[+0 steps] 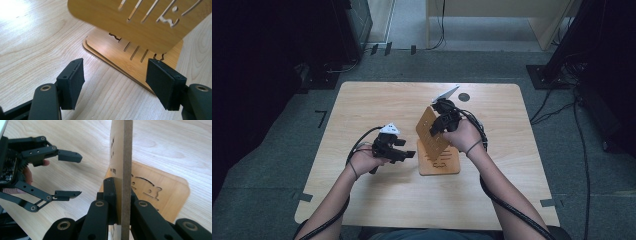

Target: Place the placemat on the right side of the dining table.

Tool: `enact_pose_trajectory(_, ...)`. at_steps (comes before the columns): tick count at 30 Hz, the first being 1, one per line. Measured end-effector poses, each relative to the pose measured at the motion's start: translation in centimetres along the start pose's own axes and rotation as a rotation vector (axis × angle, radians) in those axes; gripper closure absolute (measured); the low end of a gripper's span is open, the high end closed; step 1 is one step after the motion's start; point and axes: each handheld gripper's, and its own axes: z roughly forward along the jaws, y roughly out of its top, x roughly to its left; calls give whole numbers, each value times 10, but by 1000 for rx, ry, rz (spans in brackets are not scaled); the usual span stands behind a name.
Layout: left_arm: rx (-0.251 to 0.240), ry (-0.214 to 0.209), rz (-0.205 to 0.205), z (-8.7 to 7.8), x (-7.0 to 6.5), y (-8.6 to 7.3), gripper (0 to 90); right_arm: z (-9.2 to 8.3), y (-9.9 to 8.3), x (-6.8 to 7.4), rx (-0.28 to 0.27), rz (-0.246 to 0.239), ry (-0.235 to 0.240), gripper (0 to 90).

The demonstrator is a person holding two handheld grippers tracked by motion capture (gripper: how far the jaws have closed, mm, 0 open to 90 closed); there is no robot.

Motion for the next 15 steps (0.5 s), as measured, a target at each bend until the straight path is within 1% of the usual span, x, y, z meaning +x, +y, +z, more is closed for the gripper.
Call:
enact_pose_trajectory(2,0,1,-1,0,0,0,300,-1,0,-2,-2,5,-1,876)
enact_pose_trajectory(4,3,3,-6,1,2,-1,301,-3,-2,-9,-7,17,-12,876)
enact_pose_trajectory(8,-5,3,-12,1,1,0,302,-6,-3,-16,-12,31,-1,876)
enact_pose_trajectory(10,-5,4,-9,1,1,0,301,-9,-3,-21,-15,39,-6,876)
enact_pose_trajectory(12,-4,5,-9,1,1,-1,302,-11,-3,-23,-26,43,-6,876)
enact_pose_trajectory(14,-2,5,-10,2,1,-1,301,-14,-4,-26,-52,45,-18,876)
enact_pose_trajectory(15,-2,5,-10,2,1,-1,302,-14,-4,-26,-52,45,-18,876)
